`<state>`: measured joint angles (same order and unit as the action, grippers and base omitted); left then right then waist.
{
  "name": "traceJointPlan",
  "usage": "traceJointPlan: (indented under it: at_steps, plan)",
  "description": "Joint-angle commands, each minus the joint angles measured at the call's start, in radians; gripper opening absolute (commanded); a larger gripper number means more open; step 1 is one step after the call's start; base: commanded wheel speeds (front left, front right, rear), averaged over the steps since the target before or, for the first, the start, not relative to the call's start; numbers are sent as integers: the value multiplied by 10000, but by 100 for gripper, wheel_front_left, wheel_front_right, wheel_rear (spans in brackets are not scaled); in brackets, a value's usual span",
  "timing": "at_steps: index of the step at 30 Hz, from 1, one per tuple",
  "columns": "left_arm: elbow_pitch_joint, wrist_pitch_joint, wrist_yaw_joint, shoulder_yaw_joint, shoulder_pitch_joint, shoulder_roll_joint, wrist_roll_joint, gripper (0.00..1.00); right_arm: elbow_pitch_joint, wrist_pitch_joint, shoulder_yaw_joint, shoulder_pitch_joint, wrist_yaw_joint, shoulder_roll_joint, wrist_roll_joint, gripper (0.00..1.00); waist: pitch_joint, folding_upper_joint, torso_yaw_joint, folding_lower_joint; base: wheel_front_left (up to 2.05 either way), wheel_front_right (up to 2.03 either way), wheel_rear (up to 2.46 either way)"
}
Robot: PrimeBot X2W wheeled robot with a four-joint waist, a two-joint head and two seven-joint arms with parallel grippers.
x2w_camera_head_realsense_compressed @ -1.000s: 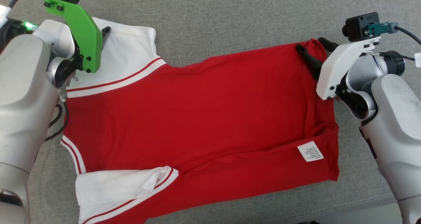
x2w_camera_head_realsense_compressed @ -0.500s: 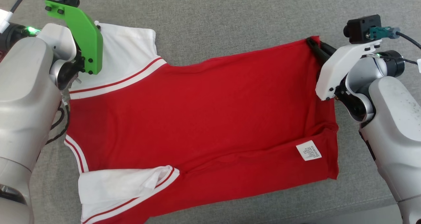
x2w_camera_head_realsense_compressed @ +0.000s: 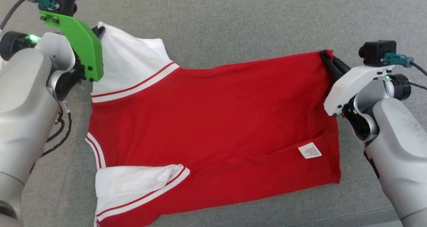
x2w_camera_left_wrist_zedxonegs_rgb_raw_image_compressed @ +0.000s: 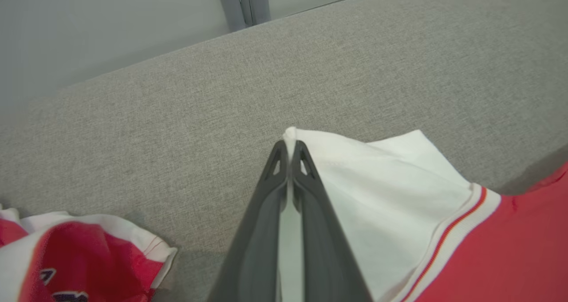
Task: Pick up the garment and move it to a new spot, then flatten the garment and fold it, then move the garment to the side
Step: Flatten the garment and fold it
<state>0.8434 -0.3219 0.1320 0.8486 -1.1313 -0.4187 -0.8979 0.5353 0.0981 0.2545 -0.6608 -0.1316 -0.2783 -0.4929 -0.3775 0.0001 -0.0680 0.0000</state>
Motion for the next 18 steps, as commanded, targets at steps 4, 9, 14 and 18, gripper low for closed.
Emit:
traceJointPlan:
  at_steps: [4, 9, 14, 18]
  plan:
    - [-1056, 286, -30, 102, 607, -481, -1037, 0, 188, -632, 179, 463, 15, -139, -354, 0, 1035, -1, 407, 0, 0, 0, 0]
    - [-2226, 401, -28, 487, 1205, -1190, -1662, 0, 483, -1322, 296, 915, 15, -369, -676, 0, 1637, -1, 701, 0, 0, 0, 0]
    - [-3213, 439, -30, 737, 1872, -1883, -2100, 0, 721, -1649, 529, 1314, 15, -577, -1035, 0, 2108, -1, 900, 0, 0, 0, 0]
    - [-4110, 199, -30, 860, 2577, -2455, -2657, 0, 739, -1793, 859, 1630, 15, -797, -1354, 0, 2410, -1, 981, 0, 0, 0, 0]
